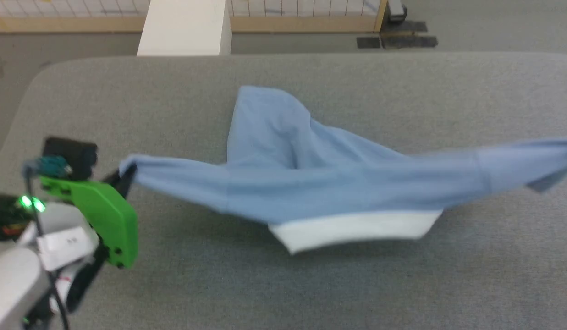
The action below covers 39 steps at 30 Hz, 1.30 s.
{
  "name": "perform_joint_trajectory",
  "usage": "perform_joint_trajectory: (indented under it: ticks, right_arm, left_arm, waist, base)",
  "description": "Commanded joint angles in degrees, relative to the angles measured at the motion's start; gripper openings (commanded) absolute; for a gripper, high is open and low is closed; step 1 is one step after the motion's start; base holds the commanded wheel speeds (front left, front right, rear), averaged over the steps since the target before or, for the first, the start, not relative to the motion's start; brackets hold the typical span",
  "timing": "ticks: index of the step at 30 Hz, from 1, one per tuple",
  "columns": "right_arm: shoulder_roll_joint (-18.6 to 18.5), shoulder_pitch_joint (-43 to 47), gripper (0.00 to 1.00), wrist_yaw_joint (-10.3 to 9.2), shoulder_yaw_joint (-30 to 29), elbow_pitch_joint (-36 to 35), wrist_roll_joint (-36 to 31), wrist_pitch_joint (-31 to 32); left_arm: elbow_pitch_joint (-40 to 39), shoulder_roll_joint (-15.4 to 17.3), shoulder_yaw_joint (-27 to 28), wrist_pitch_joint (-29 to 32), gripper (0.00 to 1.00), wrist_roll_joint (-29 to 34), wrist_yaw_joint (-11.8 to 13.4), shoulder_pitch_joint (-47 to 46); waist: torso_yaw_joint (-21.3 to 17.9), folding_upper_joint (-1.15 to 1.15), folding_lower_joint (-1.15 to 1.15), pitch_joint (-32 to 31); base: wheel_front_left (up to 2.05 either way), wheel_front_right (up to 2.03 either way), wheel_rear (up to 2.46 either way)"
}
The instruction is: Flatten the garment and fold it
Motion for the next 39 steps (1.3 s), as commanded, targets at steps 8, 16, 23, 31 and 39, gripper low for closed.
perform_joint_trajectory:
  ticks: [8,16,23,31,39]
  right_arm:
    - [-2.9,-12.5,0.0,-0.09,-2.9,-0.9,10.2,2.9]
    - [-6.2,-24.3,0.0,-0.09,-2.2,1.4,10.7,3.0]
    - [-9.0,-38.3,0.0,-0.09,3.0,6.4,11.4,0.9]
    - [-12.5,-54.8,0.0,-0.09,11.1,15.7,11.9,-5.9]
    - [-13.8,-73.0,0.0,-0.09,20.9,29.6,9.2,-14.6]
  left_arm:
    - [-3.7,4.5,7.2,-0.9,0.0,-0.4,-3.1,-9.6]
    - [-3.7,5.8,11.6,-1.2,0.0,-1.2,-8.5,-20.0]
    - [0.4,4.9,13.4,0.8,0.0,-2.5,-13.9,-32.3]
    - [13.5,0.7,10.0,4.6,0.0,1.4,-22.3,-52.4]
    - [33.6,-6.4,6.0,2.2,0.0,10.5,-29.3,-74.9]
  waist:
    - [-1.7,0.0,0.0,-5.2]
    - [-2.8,0.0,0.0,-4.0]
    - [-4.1,0.0,0.0,1.1]
    - [-5.1,0.0,0.0,12.3]
    - [-6.1,0.0,0.0,22.8]
  base:
    - [0.0,0.0,0.0]
    - [0.0,0.0,0.0]
    - [0.0,0.0,0.0]
    - [0.0,0.0,0.0]
    - [0.0,0.0,0.0]
